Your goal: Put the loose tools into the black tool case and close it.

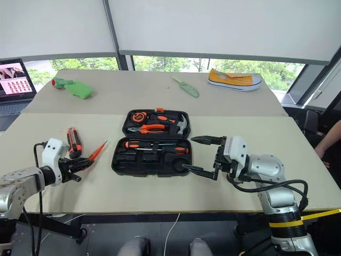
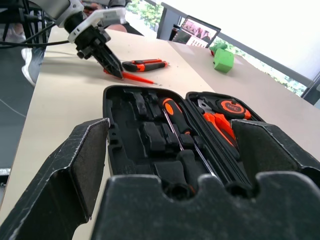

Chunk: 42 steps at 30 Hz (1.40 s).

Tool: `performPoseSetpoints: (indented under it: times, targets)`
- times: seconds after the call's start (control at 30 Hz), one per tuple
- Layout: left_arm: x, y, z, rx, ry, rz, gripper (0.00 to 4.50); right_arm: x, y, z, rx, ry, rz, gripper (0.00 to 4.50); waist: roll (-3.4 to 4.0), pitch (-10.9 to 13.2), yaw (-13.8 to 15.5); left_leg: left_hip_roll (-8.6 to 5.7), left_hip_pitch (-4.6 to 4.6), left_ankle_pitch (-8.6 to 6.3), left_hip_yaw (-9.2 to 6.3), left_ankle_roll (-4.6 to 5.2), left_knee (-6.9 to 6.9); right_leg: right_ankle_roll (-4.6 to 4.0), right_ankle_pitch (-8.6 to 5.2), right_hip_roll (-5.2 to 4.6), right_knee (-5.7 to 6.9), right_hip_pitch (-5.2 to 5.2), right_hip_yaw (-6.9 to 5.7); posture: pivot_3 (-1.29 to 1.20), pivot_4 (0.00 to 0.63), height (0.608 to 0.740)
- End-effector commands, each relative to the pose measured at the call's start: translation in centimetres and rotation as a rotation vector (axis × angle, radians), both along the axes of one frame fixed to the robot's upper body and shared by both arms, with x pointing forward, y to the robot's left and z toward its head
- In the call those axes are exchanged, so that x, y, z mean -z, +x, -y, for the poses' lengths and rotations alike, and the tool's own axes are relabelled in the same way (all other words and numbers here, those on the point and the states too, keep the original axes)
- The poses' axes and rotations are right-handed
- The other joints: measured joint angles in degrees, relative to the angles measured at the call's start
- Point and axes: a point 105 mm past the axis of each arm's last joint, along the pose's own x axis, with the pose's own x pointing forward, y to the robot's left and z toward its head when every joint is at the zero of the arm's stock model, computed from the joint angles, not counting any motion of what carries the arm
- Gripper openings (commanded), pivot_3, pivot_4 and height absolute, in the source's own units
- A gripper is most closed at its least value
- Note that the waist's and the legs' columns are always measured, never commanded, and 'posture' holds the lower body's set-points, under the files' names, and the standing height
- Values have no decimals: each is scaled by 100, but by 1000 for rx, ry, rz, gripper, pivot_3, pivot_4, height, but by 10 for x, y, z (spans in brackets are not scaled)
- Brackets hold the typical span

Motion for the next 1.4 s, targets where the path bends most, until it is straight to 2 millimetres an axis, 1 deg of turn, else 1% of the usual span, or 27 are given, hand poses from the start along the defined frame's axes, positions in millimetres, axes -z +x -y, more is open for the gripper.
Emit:
performPoseSetpoints:
  times: [0.03,0.07,0.1,0.13,0.17,0.23,0.33,0.47,0.53,0.6,0.67,0.73,0.8,0.93,1.03,1.13,1.37,1.4]
  targets:
    - [-35,-7,10,248,97,151,469,-19,-5,7,6,15,52,4500,0,0,-1,-1,0,0,1,0,0,0,0,-1,-1,0,0,0,150,740]
    - [-34,-6,13,304,180,160,469,-20,-5,7,8,14,53,4500,0,0,-1,0,0,0,1,0,0,0,0,-1,-2,0,0,0,150,740]
    - [-34,-5,20,381,257,180,469,-22,-5,8,10,11,51,4500,1,0,0,0,0,0,1,0,-1,0,0,-1,-2,1,0,0,150,740]
    - [-36,-2,30,448,291,205,469,-23,-5,9,11,5,46,4500,1,0,7,-1,1,0,1,0,0,0,-1,0,-2,1,0,0,150,740]
    - [-39,4,44,511,298,232,469,-23,-4,10,14,0,34,4500,2,0,23,-1,1,0,1,0,0,0,-1,0,-2,2,0,0,150,740]
    - [-42,12,63,602,313,257,469,-23,-4,11,14,-12,17,4500,2,1,82,-3,-4,1,1,0,8,4,1,-2,-2,7,-2,0,150,740]
    - [-31,23,82,728,406,240,469,-18,-4,12,5,-49,-26,4500,1,1,70,-2,-24,3,1,5,37,16,8,0,-2,6,-1,0,150,740]
    - [-20,43,98,800,494,226,469,-14,-2,13,23,-81,-58,4500,0,1,31,-3,-32,4,-4,8,43,21,9,5,-1,4,0,0,150,740]
    - [-15,50,101,818,548,215,469,-13,-3,12,25,-86,-61,4500,0,1,7,-3,-33,4,-5,9,43,22,8,6,0,2,1,0,150,740]
    - [-15,59,104,820,581,228,469,-13,-4,11,29,-85,-62,4500,-1,2,-1,-2,-34,4,-8,10,43,22,8,8,1,2,1,0,150,740]
    - [-15,62,107,844,598,224,469,-12,-5,11,34,-82,-66,4500,-2,3,3,-3,-34,4,-9,10,43,24,7,8,1,2,1,0,150,740]
    - [-13,62,109,877,617,214,469,-10,-7,12,39,-82,-70,4500,-2,3,8,-3,-35,4,-9,10,43,25,6,7,0,2,0,0,150,740]
    - [-7,60,107,913,660,181,469,-7,-9,14,48,-83,-75,4500,-2,2,11,-4,-35,3,-9,10,44,27,6,6,1,4,0,0,150,740]
    - [1,57,95,945,707,126,469,-7,-9,15,61,-81,-74,4500,-2,2,4,-3,-35,3,-10,10,49,27,6,6,3,6,0,0,150,740]
    - [4,59,86,912,741,93,469,-7,-9,15,66,-79,-73,4500,-1,2,-19,-3,-34,3,-11,10,53,27,6,7,5,6,0,0,150,740]
    - [6,61,82,885,762,69,469,-7,-8,15,68,-79,-75,4500,-1,2,-19,-3,-33,3,-12,11,54,27,6,7,8,8,0,0,150,740]
    - [14,55,87,935,731,32,469,-4,-7,15,67,-76,-84,4500,2,0,-46,-2,-27,4,-12,11,61,28,6,7,15,13,1,0,150,740]
    - [13,55,88,940,717,48,968,-3,-7,15,66,-76,-86,4500,2,0,-49,-2,-26,4,-13,11,61,28,6,7,15,13,1,0,150,740]
